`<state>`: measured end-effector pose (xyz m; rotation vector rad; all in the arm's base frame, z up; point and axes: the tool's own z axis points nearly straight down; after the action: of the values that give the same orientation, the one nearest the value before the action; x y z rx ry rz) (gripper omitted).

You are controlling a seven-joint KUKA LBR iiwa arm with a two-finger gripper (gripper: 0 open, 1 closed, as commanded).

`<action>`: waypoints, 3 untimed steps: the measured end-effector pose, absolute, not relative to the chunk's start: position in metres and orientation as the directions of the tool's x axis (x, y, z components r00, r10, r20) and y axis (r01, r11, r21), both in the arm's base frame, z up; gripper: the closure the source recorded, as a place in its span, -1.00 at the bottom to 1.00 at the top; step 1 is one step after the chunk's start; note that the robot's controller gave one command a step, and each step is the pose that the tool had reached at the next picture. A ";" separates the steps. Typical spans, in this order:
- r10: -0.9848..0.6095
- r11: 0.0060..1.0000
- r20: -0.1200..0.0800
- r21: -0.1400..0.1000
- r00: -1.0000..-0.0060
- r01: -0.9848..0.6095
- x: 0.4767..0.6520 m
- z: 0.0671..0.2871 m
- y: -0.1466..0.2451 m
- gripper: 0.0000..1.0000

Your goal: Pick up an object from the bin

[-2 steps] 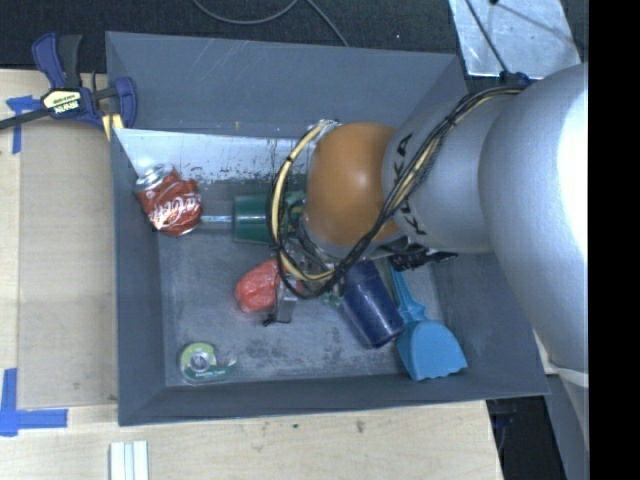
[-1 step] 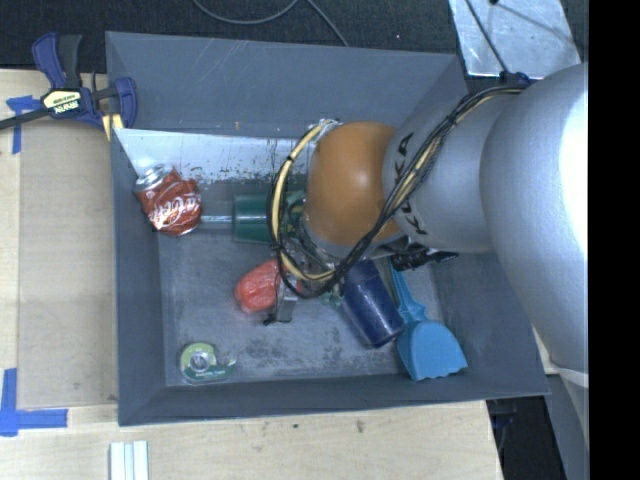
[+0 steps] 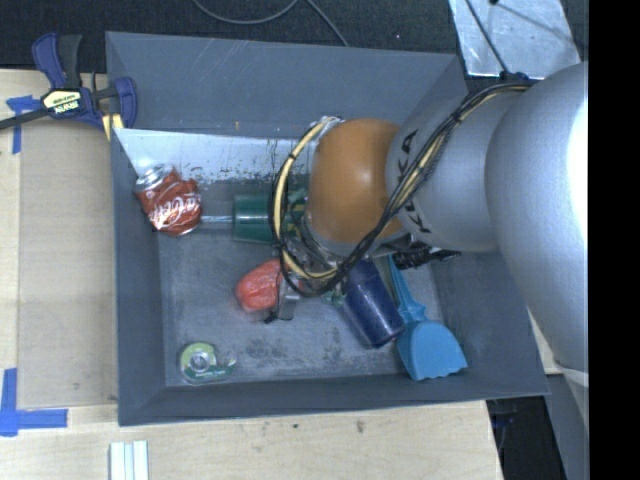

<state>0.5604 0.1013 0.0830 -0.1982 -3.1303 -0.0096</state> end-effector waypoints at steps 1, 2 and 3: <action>0.127 0.992 0.002 0.005 -0.992 0.127 0.561 0.093 0.100 1.00; 0.128 0.992 0.000 0.006 -0.992 0.128 0.562 0.102 0.100 1.00; 0.128 0.992 0.000 0.006 -0.992 0.128 0.562 0.107 0.100 1.00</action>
Offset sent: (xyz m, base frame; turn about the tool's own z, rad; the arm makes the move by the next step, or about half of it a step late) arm 0.0000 -0.0001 0.0309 0.0000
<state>0.5618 0.1002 0.1074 -0.2018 -3.1357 -0.0096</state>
